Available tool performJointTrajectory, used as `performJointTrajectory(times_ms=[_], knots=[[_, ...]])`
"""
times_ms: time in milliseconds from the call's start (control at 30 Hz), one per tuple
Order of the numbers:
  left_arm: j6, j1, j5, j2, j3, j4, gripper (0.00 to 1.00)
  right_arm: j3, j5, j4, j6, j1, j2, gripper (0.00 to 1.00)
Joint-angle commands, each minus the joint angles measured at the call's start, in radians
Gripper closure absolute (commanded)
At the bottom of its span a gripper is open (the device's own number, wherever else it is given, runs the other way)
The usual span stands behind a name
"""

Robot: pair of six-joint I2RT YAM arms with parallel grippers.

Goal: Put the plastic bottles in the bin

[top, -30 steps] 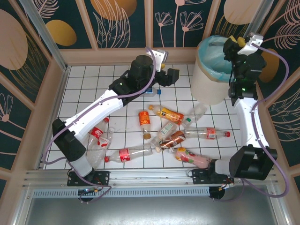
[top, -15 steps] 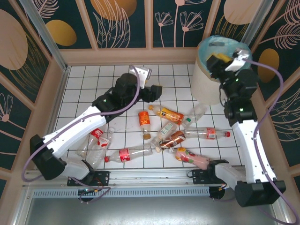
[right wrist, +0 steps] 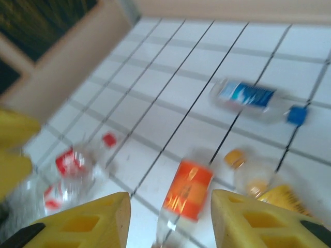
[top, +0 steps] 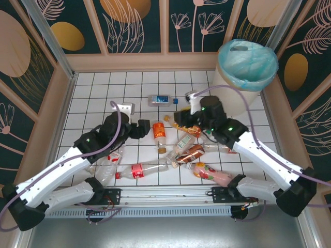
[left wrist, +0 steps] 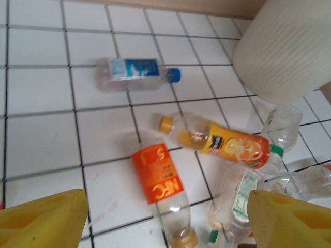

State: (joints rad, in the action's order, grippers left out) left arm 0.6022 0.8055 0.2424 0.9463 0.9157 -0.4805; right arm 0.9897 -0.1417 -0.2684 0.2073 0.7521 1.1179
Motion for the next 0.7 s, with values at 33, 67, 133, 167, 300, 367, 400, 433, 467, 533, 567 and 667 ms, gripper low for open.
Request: performJointTrajectory(times_ms=[33,67,133,167,300,367,400,433,467,533,567,667], knots=[[0.182,0.005,0.047,-0.076,-0.042,-0.156,0.18,0.002,-0.023,-0.042,-0.18,0.166,0.038,0.52],[0.216,0.006,0.049,-0.096,-0.048,-0.186,0.18,0.013,-0.012,-0.038,-0.221,0.218,0.053,0.52],[0.274,0.005,0.047,-0.13,-0.059,-0.241,0.18,0.033,0.008,-0.018,-0.302,0.319,0.087,0.5],[0.304,0.005,0.054,-0.149,-0.064,-0.271,0.18,0.044,0.021,-0.005,-0.341,0.369,0.108,0.49],[0.372,0.006,0.101,-0.231,-0.074,-0.373,0.18,0.108,0.057,0.004,-0.467,0.535,0.22,0.48],[0.403,0.006,0.164,-0.274,-0.072,-0.42,0.17,0.141,0.056,-0.006,-0.513,0.593,0.284,0.48],[0.421,0.006,0.2,-0.297,-0.063,-0.441,0.17,0.161,0.06,-0.015,-0.536,0.618,0.321,0.47],[0.432,0.006,0.229,-0.317,-0.059,-0.454,0.17,0.18,0.063,-0.026,-0.553,0.638,0.352,0.47],[0.447,0.005,0.269,-0.337,-0.055,-0.467,0.17,0.205,0.065,-0.046,-0.575,0.657,0.394,0.47],[0.477,0.005,0.337,-0.366,-0.05,-0.489,0.18,0.262,0.1,-0.086,-0.606,0.689,0.468,0.47],[0.482,0.006,0.364,-0.373,-0.048,-0.495,0.18,0.296,0.12,-0.109,-0.614,0.705,0.512,0.47],[0.484,0.005,0.427,-0.352,-0.036,-0.512,0.18,0.398,0.15,-0.18,-0.632,0.733,0.636,0.48]])
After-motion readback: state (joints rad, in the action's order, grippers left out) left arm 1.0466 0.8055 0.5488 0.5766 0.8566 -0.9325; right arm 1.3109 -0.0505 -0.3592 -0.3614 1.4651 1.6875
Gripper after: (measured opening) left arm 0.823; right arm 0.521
